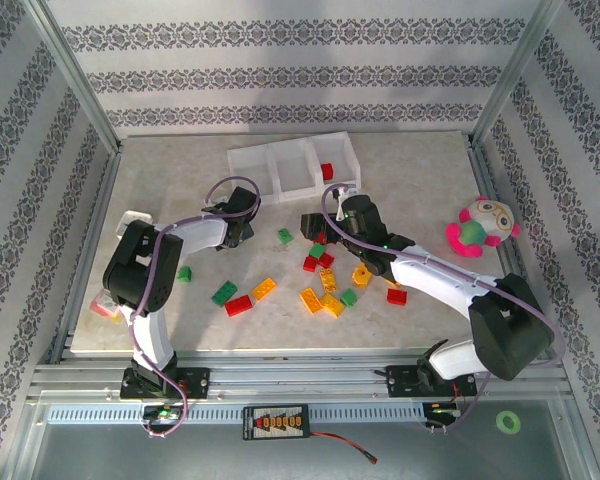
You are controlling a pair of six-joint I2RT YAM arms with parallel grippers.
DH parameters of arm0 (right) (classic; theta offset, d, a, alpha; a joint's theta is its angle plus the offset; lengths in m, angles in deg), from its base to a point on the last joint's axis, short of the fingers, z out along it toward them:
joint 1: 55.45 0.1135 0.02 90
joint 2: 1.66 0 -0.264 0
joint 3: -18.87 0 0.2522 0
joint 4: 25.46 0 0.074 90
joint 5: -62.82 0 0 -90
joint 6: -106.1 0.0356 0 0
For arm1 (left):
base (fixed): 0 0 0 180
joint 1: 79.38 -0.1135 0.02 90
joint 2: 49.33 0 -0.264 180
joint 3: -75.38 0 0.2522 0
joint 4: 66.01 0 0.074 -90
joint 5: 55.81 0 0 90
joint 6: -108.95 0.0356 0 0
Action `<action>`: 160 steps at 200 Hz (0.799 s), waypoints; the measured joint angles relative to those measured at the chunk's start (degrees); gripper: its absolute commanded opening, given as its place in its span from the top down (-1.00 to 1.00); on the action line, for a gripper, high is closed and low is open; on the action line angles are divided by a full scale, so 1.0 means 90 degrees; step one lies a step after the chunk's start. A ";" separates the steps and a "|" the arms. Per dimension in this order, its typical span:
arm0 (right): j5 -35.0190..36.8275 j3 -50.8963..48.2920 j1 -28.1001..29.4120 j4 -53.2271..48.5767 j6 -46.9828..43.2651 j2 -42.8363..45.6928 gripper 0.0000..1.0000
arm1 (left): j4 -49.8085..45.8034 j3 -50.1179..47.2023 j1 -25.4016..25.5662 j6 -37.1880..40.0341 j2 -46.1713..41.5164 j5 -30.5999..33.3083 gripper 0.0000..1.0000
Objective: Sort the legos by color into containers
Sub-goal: Pick up the lego from the center of the table.
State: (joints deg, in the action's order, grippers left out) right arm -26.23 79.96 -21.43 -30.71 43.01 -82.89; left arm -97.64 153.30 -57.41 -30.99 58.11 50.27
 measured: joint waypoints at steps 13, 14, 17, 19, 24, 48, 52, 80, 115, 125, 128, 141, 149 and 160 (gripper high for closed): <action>0.0000 0.0000 0.0000 0.0034 0.0034 -0.0036 -0.94 | -0.0002 0.0000 -0.0007 -0.0022 0.0012 -0.0061 0.22; 0.0000 0.0000 0.0000 0.0034 0.0036 -0.0036 -0.94 | 0.0000 0.0000 -0.0007 -0.0024 0.0012 -0.0066 0.23; 0.0000 0.0000 0.0000 0.0039 0.0041 -0.0044 -0.94 | 0.0000 0.0000 -0.0015 -0.0049 0.0015 -0.0083 0.26; 0.0000 0.0000 0.0000 0.0039 0.0041 -0.0049 -0.94 | -0.0002 0.0000 -0.0017 -0.0032 0.0017 -0.0095 0.29; 0.0000 0.0000 0.0000 0.0041 0.0046 -0.0051 -0.94 | -0.0005 0.0000 -0.0024 -0.0053 0.0017 -0.0104 0.34; -0.0002 0.0000 0.0000 0.0061 0.0063 -0.0051 -0.94 | -0.0007 0.0019 -0.0039 -0.0053 0.0012 -0.0112 0.42; -0.0002 0.0000 0.0000 0.0066 0.0066 -0.0051 -0.94 | -0.0019 0.0019 -0.0039 -0.0053 0.0010 -0.0112 0.43; -0.0005 0.0000 0.0000 0.0090 0.0066 -0.0039 -0.94 | -0.0172 -0.0017 -0.0039 -0.0002 -0.0202 -0.0083 0.50; -0.0041 0.0000 0.0000 0.0107 0.0063 -0.0024 -0.94 | -0.0316 0.0078 -0.0039 0.0325 -0.0879 0.0061 0.52; -0.0044 0.0000 0.0000 0.0129 0.0066 -0.0024 -0.94 | -0.0335 0.0245 -0.0039 0.0459 -0.0957 0.0090 0.52; -0.0044 0.0000 0.0000 0.0134 0.0066 -0.0024 -0.94 | -0.0333 0.0308 -0.0039 0.0498 -0.0969 0.0100 0.52; -0.0046 0.0000 0.0000 0.0138 0.0066 -0.0024 -0.94 | -0.0335 0.0624 -0.0039 0.0702 -0.0954 0.0126 0.52; -0.0046 0.0000 0.0000 0.0138 0.0066 -0.0024 -0.94 | -0.0338 0.0831 -0.0041 0.0845 -0.0925 0.0148 0.52; -0.0046 0.0000 0.0000 0.0141 0.0068 -0.0024 -0.94 | -0.0362 0.1219 -0.0041 0.1054 -0.0784 0.0206 0.51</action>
State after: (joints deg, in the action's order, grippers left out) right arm -26.65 79.96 -21.43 -29.44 43.62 -83.11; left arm -100.90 164.27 -57.78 -21.50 51.05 52.13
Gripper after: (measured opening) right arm 0.971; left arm 0.318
